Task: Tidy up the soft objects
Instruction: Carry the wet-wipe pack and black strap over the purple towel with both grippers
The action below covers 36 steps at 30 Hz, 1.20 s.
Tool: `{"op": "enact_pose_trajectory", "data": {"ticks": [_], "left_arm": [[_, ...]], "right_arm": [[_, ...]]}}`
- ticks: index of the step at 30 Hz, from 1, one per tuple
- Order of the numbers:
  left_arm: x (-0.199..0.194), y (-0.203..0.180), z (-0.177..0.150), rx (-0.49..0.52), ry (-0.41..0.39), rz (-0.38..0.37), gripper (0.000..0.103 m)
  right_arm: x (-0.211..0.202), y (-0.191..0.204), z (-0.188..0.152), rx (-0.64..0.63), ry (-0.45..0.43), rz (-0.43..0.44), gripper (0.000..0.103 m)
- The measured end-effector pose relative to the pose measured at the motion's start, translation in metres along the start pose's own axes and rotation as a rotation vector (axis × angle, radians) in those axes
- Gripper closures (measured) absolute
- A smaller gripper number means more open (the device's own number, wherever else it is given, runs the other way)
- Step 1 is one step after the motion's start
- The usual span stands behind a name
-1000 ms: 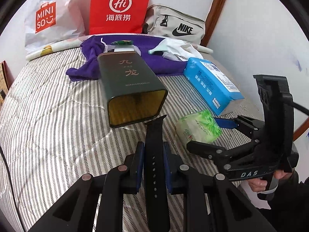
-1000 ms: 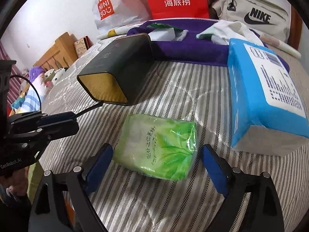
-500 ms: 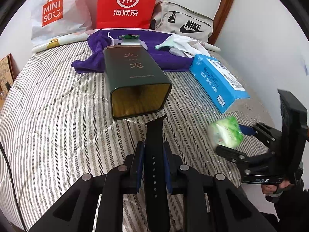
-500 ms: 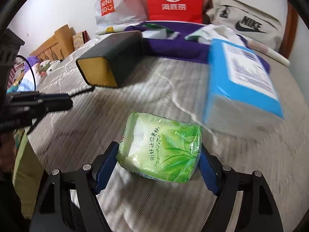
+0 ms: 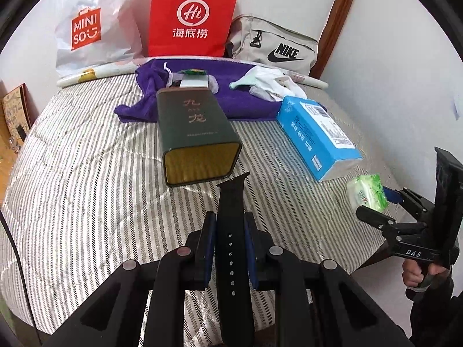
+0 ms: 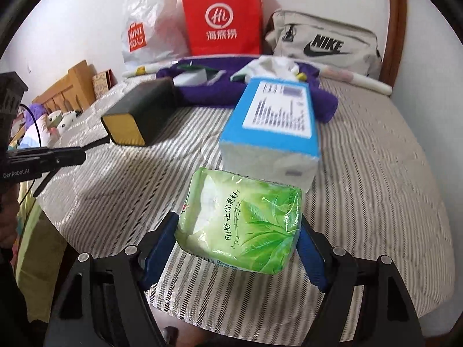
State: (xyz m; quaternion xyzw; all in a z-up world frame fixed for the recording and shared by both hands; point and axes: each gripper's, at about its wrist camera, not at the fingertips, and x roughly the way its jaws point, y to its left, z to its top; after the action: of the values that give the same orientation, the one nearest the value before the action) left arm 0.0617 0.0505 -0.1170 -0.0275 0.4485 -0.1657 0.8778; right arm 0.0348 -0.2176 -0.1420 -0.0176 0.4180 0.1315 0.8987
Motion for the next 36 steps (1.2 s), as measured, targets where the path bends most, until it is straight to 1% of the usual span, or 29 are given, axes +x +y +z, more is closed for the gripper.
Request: {"op": "enact_pose_trajectory", "data": {"ticks": [7,16,26,36], "left_arm": [[-0.013,-0.004,0.018,-0.01,-0.033,0.007,0.085],[-0.016,-0.005,0.044,-0.011,-0.051,0.029,0.085],[-0.01,0.0,0.083,-0.024,-0.071,0.038,0.085],[0.003,0.012,0.118,-0.043,-0.085,0.047,0.085]], "right_arm": [[-0.022,-0.01,0.021,0.001,-0.063,0.007,0.025],[-0.034,-0.022,0.056,-0.015,-0.125,0.003,0.025],[-0.031,-0.026,0.096,-0.033,-0.156,-0.006,0.025],[-0.012,-0.033,0.14,-0.012,-0.165,-0.001,0.025]]}}
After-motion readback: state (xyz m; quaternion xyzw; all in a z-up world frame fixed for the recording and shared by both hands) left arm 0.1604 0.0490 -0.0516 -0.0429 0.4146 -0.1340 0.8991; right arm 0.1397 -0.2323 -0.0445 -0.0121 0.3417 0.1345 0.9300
